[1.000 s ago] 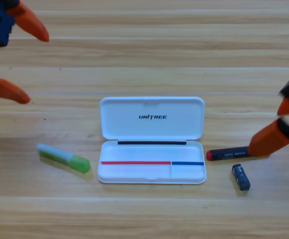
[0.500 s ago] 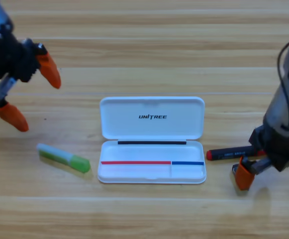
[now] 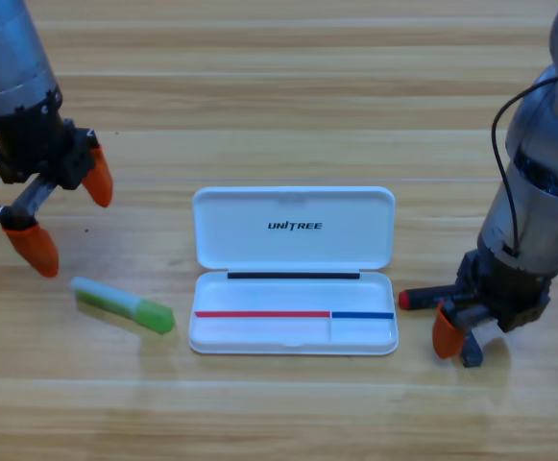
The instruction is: Clean up eraser and pencils
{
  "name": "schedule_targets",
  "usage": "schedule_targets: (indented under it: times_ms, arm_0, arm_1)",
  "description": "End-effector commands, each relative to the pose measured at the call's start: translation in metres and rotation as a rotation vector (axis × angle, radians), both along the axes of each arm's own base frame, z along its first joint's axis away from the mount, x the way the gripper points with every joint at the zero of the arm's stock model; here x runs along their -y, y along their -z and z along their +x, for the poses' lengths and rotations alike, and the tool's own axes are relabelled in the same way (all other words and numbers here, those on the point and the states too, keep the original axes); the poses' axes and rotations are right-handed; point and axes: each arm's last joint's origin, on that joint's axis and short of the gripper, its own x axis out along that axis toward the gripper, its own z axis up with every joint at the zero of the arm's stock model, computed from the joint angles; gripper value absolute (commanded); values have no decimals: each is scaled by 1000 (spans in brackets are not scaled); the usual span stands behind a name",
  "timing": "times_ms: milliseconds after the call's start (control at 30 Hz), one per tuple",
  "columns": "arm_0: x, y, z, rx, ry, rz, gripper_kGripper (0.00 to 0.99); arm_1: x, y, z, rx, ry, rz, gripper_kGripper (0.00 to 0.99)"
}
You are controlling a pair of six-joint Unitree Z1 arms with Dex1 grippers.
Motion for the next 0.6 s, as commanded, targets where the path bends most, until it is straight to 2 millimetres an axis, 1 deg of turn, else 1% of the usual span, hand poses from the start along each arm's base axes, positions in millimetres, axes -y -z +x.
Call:
schedule_targets:
  times_ms: [33, 67, 100, 200, 233, 267, 400, 467, 533, 600]
  arm_0:
    - [-2, 23, 12, -15, -59, 30, 976]
    - [-1, 24, 11, -7, -62, 33, 977]
    - [0, 26, 10, -1, -64, 35, 977]
    - [5, 31, 5, 7, -54, 35, 980]
    - [7, 33, 4, 10, -49, 33, 980]
    - [7, 36, 3, 9, -49, 34, 980]
    - [8, 41, 1, 6, -49, 25, 980]
    - [10, 42, -1, 5, -44, 22, 982]
    - [10, 43, -1, 2, -44, 21, 982]
    - [11, 44, -2, 0, -42, 20, 982]
  arm_1:
    - [-5, 29, 16, -26, 35, -20, 696]
    - [-6, 30, 16, -27, 33, -21, 607]
    - [-6, 31, 15, -30, 30, -20, 495]
    - [-6, 33, 15, -37, 29, -26, 137]
    - [-5, 34, 14, -40, 30, -32, 46]
    - [-4, 35, 14, -41, 32, -40, 0]
    - [-1, 41, 11, -68, 34, -65, 0]
    - [1, 39, 8, -86, 29, -77, 0]
    - [4, 25, 5, -96, -5, -86, 0]
    - [5, 2, 4, -98, -111, -91, 0]
